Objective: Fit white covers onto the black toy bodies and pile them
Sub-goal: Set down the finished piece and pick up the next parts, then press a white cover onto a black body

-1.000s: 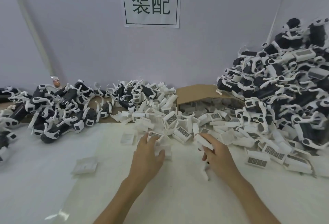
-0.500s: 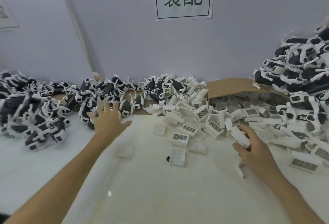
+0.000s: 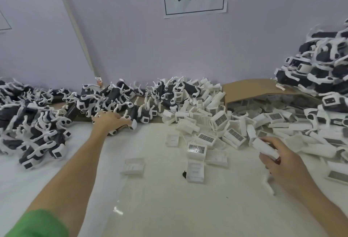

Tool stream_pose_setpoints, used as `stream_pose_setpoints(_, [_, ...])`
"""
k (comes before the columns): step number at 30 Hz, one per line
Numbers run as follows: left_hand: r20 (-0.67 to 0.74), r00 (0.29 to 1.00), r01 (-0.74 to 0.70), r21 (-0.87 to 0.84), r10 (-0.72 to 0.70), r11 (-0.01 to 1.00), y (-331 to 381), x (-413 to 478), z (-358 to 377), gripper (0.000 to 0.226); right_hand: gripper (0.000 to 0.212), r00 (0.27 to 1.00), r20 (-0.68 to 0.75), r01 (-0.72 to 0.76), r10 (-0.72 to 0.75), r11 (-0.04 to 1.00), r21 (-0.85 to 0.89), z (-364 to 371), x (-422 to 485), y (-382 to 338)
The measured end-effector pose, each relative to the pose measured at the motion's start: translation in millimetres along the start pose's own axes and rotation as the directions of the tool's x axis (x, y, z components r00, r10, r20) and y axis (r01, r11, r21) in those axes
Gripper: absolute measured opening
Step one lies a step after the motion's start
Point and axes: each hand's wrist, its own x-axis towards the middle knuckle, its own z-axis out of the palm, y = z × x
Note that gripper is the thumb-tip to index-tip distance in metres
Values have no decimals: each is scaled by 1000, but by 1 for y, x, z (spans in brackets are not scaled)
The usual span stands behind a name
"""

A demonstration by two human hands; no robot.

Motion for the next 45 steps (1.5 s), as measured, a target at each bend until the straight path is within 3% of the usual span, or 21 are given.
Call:
stream_pose_setpoints(5, [-47, 955, -287, -384, 291, 878, 56, -57, 38, 33, 38, 999, 37, 24, -24, 1000, 20, 0, -3, -3])
stream_pose_setpoints(9, [-59, 873, -467, -386, 484, 796, 122, -102, 70, 22, 35, 1000, 11, 29, -30, 1000, 9, -1, -2, -3])
stream_pose_setpoints(13, [-106, 750, -627, -432, 653, 648, 157, -132, 87, 19, 33, 998, 55, 40, -42, 999, 35, -2, -4, -8])
stream_pose_setpoints(15, [-151, 732, -662, -391, 665, 640, 166, -142, 92, 21, 32, 996, 81, 42, -44, 999, 33, -2, -5, -10])
stream_pose_setpoints(19, [-277, 828, -543, -181, 487, 820, 169, -154, 96, 22, 25, 992, 116, 33, -41, 997, 66, -5, -5, -12])
stream_pose_setpoints(23, [-508, 690, -598, 1, 515, 802, 166, -164, 87, 21, 19, 995, 96, 23, -32, 995, 95, -5, -4, -11])
stream_pose_setpoints(26, [-580, 638, -635, -24, 507, 772, 165, -171, 84, 15, 31, 998, 38, 40, -42, 998, 55, -6, -3, -8])
stream_pose_setpoints(28, [-595, 655, -640, -109, 466, 761, 165, -175, 85, 14, 42, 999, 11, 47, -47, 999, 26, -7, -3, -8])
stream_pose_setpoints(30, [-591, 685, -671, -283, 426, 685, 165, -178, 85, 15, 48, 998, -10, 59, -59, 998, 3, -8, -3, -8])
stream_pose_setpoints(32, [-508, 770, -638, -618, 385, 460, 168, -181, 81, 15, 49, 996, -32, 78, -79, 997, -10, -7, -4, -9])
stream_pose_setpoints(34, [-398, 843, -499, -829, 362, 252, 170, -188, 73, 11, 48, 993, -61, 99, -101, 995, -24, -7, -3, -9])
stream_pose_setpoints(36, [-351, 868, -434, -879, 351, 195, 173, -192, 69, 10, 48, 992, -85, 97, -98, 995, -13, -8, -2, -10])
stream_pose_setpoints(40, [-301, 900, -370, -909, 316, 189, 178, -195, 71, 26, 47, 995, -80, 60, -56, 997, 46, -10, 0, -9])
stream_pose_setpoints(43, [-215, 909, -342, -875, 357, 344, 175, -193, 80, 19, 44, 999, -32, 31, -28, 993, 112, -8, -1, -8])
stream_pose_setpoints(45, [-149, 903, -353, -790, 402, 501, 171, -193, 85, 31, 40, 999, -2, 32, -32, 991, 129, -7, 0, -7])
